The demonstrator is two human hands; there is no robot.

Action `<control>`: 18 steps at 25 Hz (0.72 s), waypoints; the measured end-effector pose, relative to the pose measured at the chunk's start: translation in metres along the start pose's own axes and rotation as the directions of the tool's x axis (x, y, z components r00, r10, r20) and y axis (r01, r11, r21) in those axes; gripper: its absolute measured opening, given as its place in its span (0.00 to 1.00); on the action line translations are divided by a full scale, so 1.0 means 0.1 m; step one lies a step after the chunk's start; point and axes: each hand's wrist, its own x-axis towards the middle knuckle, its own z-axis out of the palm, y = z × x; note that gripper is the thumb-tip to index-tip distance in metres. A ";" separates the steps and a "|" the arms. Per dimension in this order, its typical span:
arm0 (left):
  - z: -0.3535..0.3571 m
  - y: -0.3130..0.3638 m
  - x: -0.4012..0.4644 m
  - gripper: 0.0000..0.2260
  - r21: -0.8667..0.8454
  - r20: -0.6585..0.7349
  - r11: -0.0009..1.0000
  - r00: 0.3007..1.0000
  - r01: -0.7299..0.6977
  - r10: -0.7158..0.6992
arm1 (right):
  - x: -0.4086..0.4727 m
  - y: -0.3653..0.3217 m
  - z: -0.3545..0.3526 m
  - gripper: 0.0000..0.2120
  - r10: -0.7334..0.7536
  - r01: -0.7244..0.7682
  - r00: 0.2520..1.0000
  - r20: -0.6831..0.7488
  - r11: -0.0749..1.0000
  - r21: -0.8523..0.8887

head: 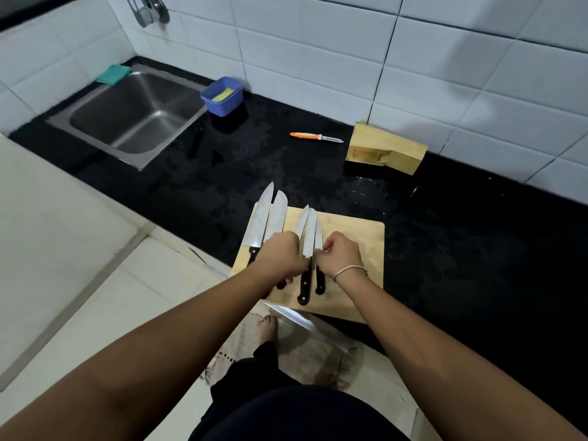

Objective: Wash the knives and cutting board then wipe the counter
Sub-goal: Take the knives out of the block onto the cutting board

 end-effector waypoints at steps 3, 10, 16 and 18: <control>-0.26 -0.08 0.19 0.07 0.033 -0.098 0.999 0.994 -0.040 0.043 | 0.15 -0.03 -0.06 0.03 -0.016 0.015 0.997 0.078 1.000 0.010; -0.77 -0.06 1.37 0.07 -0.075 -0.318 0.972 0.929 -0.223 0.189 | 0.89 -0.28 -0.36 0.04 -0.032 0.037 0.997 -0.073 0.997 0.069; -1.08 0.06 2.88 0.15 0.044 -0.314 0.970 0.919 -0.238 0.240 | 1.74 -0.38 -0.61 0.13 0.203 -0.106 0.908 -0.367 0.958 0.267; -1.11 0.08 3.23 0.23 0.210 -0.243 0.947 0.925 -0.243 0.291 | 1.89 -0.35 -0.64 0.17 0.219 -0.147 0.868 -0.446 0.971 0.190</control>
